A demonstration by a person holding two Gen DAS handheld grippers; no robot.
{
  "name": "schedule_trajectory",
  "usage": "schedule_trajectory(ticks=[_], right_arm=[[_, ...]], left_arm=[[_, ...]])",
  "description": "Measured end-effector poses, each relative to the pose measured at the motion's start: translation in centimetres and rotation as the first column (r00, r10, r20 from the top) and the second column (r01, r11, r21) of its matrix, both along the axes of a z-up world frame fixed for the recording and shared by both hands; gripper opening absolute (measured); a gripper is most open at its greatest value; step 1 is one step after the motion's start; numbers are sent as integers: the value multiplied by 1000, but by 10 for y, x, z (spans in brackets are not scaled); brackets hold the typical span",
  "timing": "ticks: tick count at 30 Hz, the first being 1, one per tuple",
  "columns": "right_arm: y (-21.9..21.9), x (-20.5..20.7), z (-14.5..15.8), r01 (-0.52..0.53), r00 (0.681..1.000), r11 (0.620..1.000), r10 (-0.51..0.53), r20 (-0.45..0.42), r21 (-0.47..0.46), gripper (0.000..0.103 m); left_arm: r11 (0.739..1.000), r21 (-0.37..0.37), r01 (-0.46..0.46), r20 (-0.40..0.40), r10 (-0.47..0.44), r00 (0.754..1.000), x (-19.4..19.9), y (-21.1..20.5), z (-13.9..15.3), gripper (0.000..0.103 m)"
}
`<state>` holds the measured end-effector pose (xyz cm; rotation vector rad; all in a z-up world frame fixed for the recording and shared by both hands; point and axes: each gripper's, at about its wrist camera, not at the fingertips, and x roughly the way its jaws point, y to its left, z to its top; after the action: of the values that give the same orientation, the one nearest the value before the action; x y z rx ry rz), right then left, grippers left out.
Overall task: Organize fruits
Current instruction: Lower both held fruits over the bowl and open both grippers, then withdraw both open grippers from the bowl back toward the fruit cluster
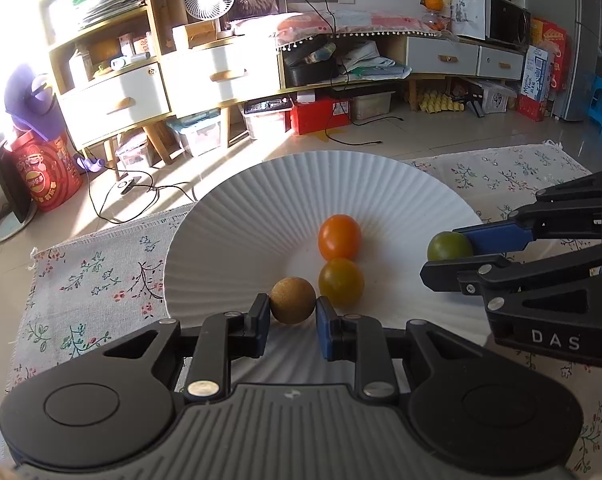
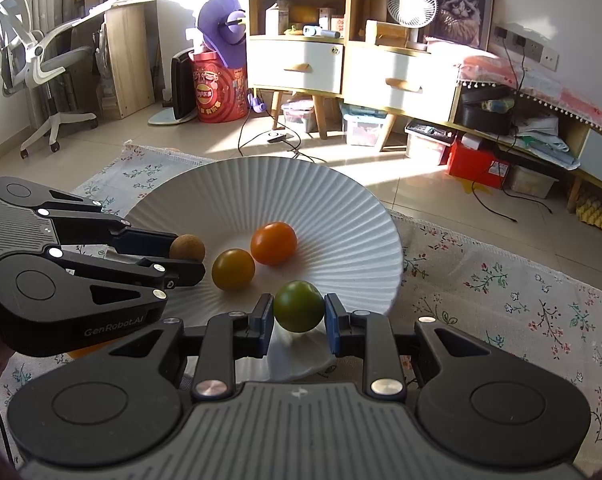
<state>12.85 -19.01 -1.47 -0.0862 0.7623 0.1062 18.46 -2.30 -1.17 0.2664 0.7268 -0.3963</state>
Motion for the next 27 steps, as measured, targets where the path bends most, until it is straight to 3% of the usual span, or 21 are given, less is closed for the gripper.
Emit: schedule_trajectory(ticks=[3,9,14,20,27], right_arm=[[-1,0,1,4,1000,1000,-4,2,8,25],[-5,-3,6,14,1000,1000,-14,18,23,37],[-7,-8,10,21,999,1000,-22,27,20,48],[-11,-14,18,37,999,999,-38,33,20,60],[-11,-24,27,53,998,998,-54,40,19,71]], left_arm=[[1000,3,1,4,-1,1000,0,0,1,2],[1000,3,-1,19,1,1000,-2,0,2,22],[1000,3,-3,36,2,999,-6,0,6,46],[1000,2,-11,56,11,998,-13,2,13,64],[1000,10,-27,66,26,997,-22,3,23,78]])
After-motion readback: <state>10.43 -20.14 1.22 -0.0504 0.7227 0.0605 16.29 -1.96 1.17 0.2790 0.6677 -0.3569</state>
